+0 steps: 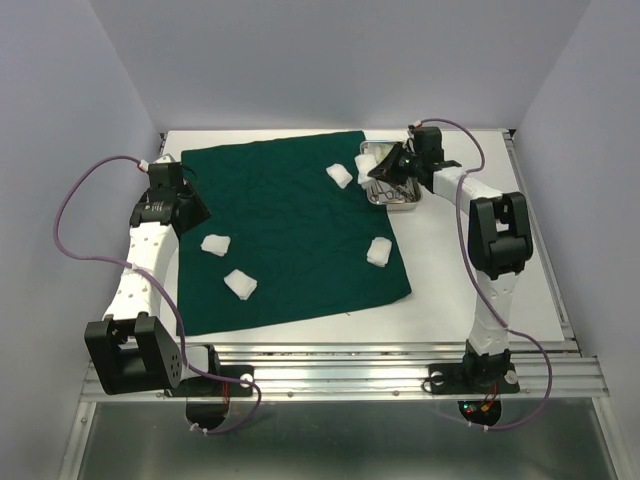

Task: Prepare the surgical pack
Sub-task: Place the medical item in the container.

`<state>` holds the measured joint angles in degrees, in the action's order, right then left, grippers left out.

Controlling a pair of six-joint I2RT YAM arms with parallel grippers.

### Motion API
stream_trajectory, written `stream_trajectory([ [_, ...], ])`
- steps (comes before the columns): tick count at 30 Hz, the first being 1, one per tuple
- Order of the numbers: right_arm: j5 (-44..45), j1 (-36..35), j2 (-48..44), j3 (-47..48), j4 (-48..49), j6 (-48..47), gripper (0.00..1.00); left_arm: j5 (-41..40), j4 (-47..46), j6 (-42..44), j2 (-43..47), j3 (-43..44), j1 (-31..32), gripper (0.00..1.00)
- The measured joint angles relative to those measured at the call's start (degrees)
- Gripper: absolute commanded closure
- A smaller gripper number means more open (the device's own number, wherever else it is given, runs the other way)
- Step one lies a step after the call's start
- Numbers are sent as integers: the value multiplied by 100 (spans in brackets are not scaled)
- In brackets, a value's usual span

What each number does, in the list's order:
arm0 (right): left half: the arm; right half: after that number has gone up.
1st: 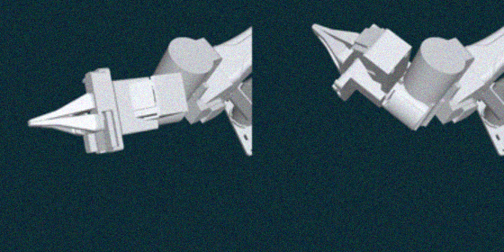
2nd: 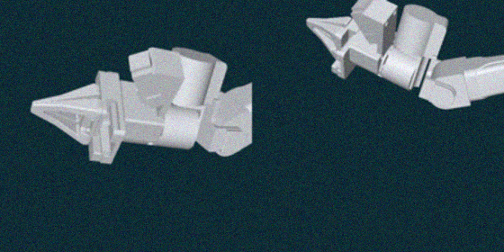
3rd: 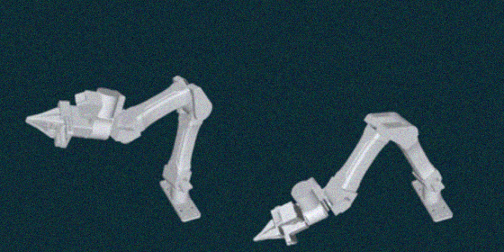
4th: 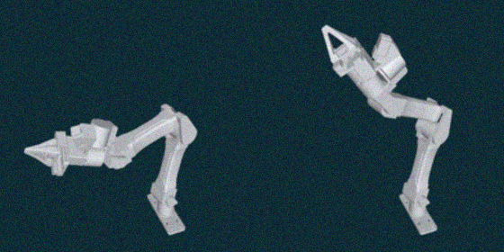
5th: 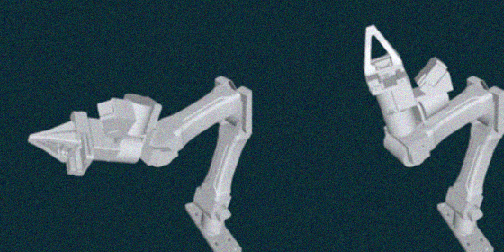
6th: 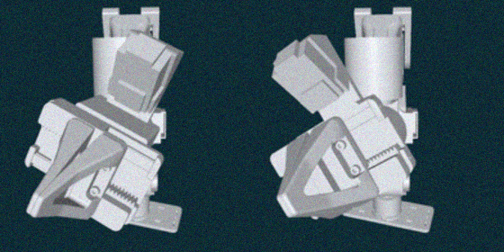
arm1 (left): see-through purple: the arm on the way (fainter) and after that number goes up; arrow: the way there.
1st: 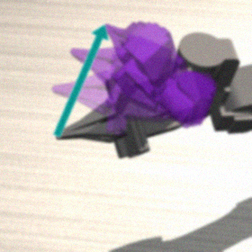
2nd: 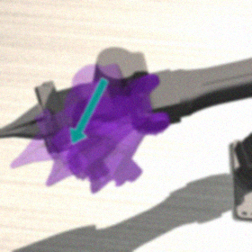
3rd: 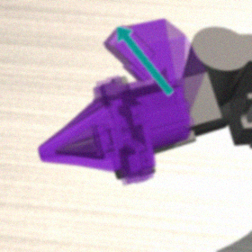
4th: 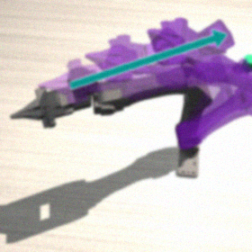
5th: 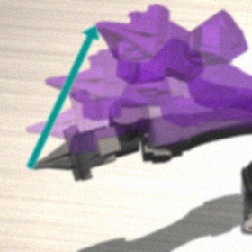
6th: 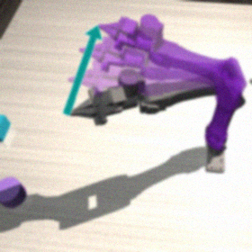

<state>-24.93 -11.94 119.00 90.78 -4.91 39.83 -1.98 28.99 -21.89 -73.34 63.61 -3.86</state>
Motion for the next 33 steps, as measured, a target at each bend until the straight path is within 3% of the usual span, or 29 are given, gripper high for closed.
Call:
stream_trajectory([
  [6, -361, 151, 516, 39, -155, -107, 99, -2, 2, 0, 0, 0, 2, 58],
  [33, -223, 374, 520, -11, -431, -605, 99, 0, 2, -2, 0, 0, 2, 58],
])
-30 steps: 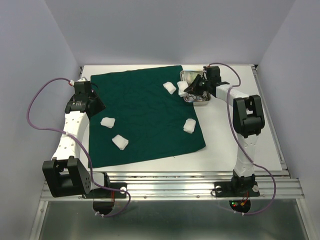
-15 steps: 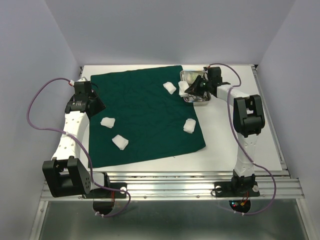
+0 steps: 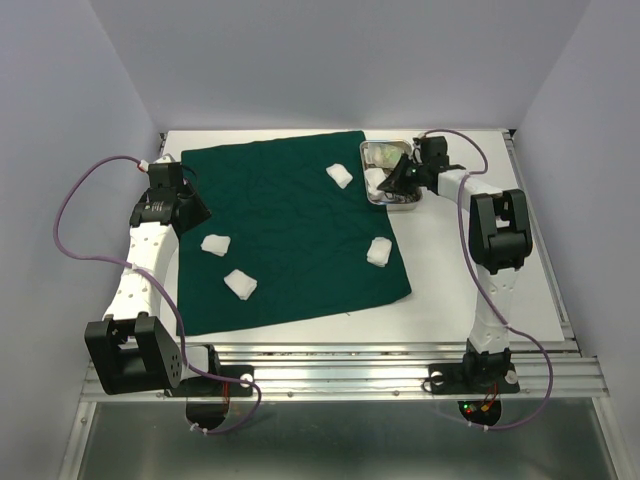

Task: Prepare the surgical pack
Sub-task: Place the medical item in the container.

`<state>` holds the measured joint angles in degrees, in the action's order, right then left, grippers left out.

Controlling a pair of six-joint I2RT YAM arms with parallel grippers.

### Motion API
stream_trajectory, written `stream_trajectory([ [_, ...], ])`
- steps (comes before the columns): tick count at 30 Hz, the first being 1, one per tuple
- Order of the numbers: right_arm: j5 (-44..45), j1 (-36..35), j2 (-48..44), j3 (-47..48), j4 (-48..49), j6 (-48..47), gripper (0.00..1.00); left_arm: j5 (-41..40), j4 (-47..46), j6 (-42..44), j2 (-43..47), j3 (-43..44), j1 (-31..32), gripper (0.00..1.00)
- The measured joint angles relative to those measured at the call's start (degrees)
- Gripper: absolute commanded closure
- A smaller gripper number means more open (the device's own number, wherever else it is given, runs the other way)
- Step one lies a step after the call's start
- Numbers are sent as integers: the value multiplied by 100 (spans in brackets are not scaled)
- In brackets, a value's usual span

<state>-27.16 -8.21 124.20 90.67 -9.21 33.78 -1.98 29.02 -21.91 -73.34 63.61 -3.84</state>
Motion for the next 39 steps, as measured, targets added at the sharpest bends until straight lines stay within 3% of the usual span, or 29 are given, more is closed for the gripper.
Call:
stream_trajectory([
  [8, 118, 4, 157, -9, -221, -122, 99, 2, 0, 0, 0, 0, 0, 58],
  [11, 116, 4, 205, -9, -232, -122, 91, 2, 0, 0, 0, 0, -2, 58],
  [12, 122, 4, 205, -9, -234, -122, 80, 2, 0, 2, 0, 0, -2, 58],
  [15, 149, 4, 205, -9, -236, -133, 65, 2, 0, 2, 0, 0, -2, 58],
  [23, 479, 4, 52, -7, -472, -221, 53, 7, 0, 0, 0, 0, 0, 58],
  [32, 925, -9, -389, 229, -933, -409, 54, 42, -2, -2, 0, 0, -2, 58],
  [39, 1906, -457, -610, 914, -1449, -881, 54, 76, -4, -4, -11, 0, -2, 58],
])
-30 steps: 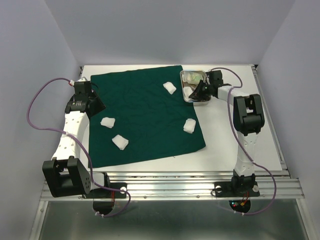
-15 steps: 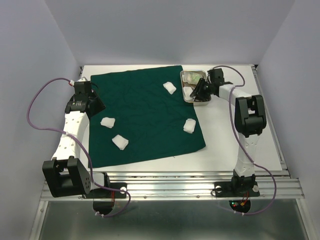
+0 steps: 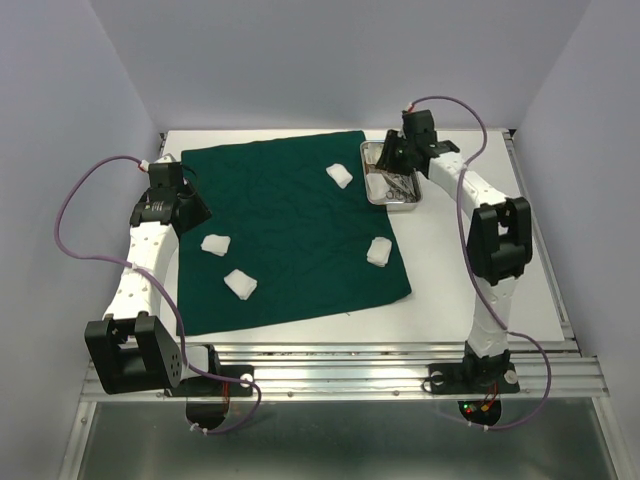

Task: Prepare the surgical pack
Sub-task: Place the medical item in the container, then adjust the medical item in the surgical kit.

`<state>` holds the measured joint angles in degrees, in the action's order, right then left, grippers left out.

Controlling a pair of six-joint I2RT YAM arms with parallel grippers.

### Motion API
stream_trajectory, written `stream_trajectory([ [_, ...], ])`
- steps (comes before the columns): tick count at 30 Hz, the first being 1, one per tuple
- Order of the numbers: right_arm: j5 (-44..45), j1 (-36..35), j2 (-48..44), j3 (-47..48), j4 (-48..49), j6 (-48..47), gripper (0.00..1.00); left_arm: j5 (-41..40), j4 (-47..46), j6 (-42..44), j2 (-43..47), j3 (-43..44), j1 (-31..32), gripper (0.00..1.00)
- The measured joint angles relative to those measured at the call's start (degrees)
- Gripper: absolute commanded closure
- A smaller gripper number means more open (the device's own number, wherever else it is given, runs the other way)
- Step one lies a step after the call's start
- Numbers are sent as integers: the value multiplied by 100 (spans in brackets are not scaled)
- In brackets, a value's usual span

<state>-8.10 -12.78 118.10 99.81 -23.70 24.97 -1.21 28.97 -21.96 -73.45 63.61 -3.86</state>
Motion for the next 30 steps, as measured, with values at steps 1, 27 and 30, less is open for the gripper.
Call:
stream_trajectory([
  [1, 203, -129, 2, 140, -85, -98, 54, 9, 0, 0, 0, 0, 2, 58],
  [27, 2625, -1821, 2487, 3191, -798, -1985, 54, 20, 4, 2, -68, 0, 0, 58],
  [30, 2723, -1880, 2673, 3340, -599, -2164, 54, 11, 7, 2, -68, 0, 0, 58],
])
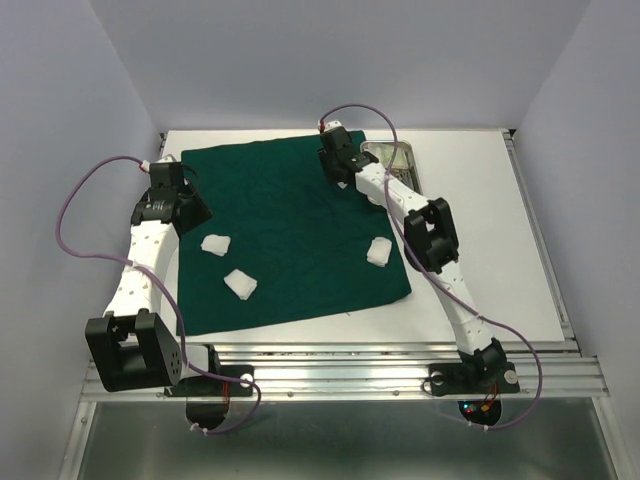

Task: Prepare the surgical pack
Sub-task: Adjust the medical item in the surgical kit.

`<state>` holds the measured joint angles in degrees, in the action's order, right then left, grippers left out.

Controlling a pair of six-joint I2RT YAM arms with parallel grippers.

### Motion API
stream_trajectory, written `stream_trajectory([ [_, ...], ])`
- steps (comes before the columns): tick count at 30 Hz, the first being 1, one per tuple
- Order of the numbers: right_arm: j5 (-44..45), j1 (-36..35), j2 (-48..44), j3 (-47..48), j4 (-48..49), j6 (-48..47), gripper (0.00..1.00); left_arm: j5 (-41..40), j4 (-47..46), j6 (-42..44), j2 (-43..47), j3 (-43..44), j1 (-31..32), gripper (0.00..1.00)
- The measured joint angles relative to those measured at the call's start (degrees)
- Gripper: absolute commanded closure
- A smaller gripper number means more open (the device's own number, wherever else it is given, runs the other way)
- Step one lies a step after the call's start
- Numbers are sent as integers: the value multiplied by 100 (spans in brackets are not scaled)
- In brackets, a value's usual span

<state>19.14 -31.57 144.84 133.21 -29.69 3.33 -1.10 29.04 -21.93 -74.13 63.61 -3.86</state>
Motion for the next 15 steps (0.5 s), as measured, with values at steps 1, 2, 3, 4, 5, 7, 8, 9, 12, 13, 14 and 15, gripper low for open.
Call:
stream_trajectory([
  [1, 24, -7, 61, 24, 81, -83, 53, 0, -2, 0, 0, 0, 2, 58],
  [2, 57, -13, 103, 26, 149, -162, 53, -2, 0, 0, 0, 0, 2, 58],
  [3, 81, -33, 153, 26, 199, -225, 54, -7, 0, 0, -2, 0, 0, 58],
  [4, 105, -37, 188, 26, 238, -291, 54, -11, 0, 0, -4, 0, 2, 58],
  [5, 120, -39, 234, 28, 289, -350, 54, -20, 0, 0, -7, 0, 0, 58],
  [7, 142, -39, 315, 50, 365, -424, 55, -28, -2, 0, -28, 0, 2, 58],
  [8, 149, -39, 354, 52, 396, -457, 55, -31, -2, 0, -46, 0, 2, 58],
  [9, 151, -39, 380, 52, 417, -481, 56, -42, 0, 0, -74, 0, 0, 58],
  [12, 151, -39, 479, 57, 459, -557, 56, -48, 0, 0, -153, 0, 0, 58],
  [13, 151, -39, 496, 57, 466, -584, 57, -48, -2, 2, -170, 0, 2, 58],
  [14, 153, -39, 516, 59, 476, -614, 58, -48, -2, 2, -188, 0, 0, 58],
  [15, 164, -39, 527, 63, 494, -632, 59, -48, 0, 2, -197, 0, 0, 58],
])
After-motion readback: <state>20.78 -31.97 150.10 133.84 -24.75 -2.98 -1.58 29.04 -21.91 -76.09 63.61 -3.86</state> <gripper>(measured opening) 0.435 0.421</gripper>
